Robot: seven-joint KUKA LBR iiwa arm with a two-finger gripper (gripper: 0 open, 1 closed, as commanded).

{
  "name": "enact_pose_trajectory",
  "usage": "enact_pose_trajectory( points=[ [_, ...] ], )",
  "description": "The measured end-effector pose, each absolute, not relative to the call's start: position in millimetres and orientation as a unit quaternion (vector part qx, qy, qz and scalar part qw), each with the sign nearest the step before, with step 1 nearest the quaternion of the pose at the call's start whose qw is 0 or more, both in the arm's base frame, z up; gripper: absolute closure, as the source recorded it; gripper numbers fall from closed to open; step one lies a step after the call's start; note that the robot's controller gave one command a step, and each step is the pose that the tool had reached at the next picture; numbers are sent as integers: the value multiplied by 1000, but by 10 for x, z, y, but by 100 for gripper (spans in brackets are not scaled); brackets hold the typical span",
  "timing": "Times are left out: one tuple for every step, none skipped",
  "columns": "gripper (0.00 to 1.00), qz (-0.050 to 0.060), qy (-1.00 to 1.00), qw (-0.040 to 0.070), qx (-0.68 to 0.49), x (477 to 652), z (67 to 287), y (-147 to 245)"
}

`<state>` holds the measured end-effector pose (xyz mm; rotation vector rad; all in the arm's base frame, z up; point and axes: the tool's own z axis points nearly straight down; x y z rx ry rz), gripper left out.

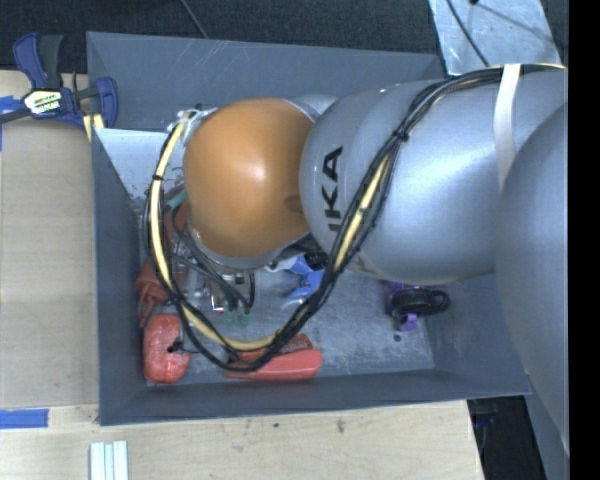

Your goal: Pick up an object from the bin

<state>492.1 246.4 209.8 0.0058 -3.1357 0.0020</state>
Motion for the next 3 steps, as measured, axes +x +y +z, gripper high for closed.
enact_pose_trajectory(
  points=[
    [0,-1,-1000,-1,0,4941,2146,2449],
    [0,-1,-994,-2,113,4999,1559,2453],
    [0,0,-990,0,138,4916,1345,2443]
  ],
)
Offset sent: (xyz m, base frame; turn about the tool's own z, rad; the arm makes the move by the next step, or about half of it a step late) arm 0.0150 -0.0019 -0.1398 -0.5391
